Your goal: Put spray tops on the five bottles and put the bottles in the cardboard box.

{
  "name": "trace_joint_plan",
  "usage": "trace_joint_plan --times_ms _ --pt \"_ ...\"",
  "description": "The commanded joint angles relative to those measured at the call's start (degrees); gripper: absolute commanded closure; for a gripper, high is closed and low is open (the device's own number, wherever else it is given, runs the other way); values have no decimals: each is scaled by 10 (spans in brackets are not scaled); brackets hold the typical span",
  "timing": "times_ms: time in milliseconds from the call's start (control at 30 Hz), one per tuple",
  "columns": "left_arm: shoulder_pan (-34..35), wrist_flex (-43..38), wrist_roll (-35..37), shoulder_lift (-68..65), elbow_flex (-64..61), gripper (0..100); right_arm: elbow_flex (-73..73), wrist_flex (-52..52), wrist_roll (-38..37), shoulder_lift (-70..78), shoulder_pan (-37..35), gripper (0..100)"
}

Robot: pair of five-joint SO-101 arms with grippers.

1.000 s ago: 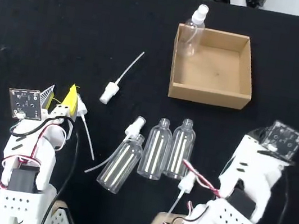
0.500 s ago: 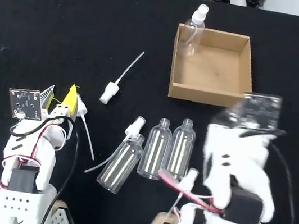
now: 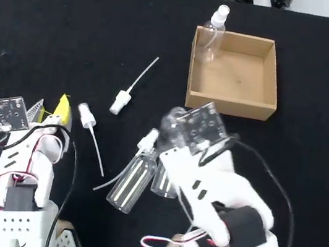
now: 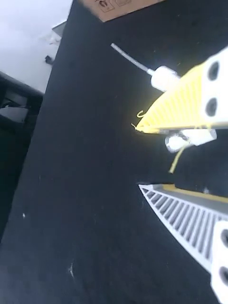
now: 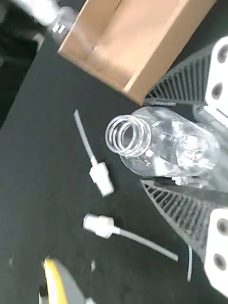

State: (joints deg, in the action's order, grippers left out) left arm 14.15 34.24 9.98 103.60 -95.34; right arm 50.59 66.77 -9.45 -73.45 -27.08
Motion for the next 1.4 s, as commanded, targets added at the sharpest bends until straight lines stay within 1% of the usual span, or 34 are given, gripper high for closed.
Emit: trace_joint_plan --times_ms 0,200,300,400,567,700,767,833,900,967,1033,1133,1367 --pt "13 3 11 -2 42 827 -40 -47 -5 58 -48 825" --pt "16 4 14 -3 49 827 -49 -128 -6 156 -53 824" --pt "26 22 14 -37 81 827 -48 -131 -6 167 -55 824" --pt "27 18 14 -126 126 827 -47 -131 -6 167 -55 824" --pt "24 7 14 -345 231 825 -31 -140 -1 167 -54 825" --pt "3 14 11 -497 312 822 -24 -149 -1 167 -54 825" --pt "-11 47 11 -567 363 822 -22 -148 -1 167 -53 825" --pt "-22 103 12 -628 428 820 -22 -147 -1 167 -52 825" --pt "-36 149 14 -689 491 795 -22 -146 -1 167 -51 825" --pt "-49 173 27 -750 541 758 -20 -145 -1 167 -51 825" --pt "-54 185 61 -804 578 741 -13 -148 -1 167 -51 825" --pt "-56 185 86 -870 615 741 -7 -148 -1 167 -51 825" --pt "-65 181 87 -969 654 741 -7 -148 -2 167 -51 824"
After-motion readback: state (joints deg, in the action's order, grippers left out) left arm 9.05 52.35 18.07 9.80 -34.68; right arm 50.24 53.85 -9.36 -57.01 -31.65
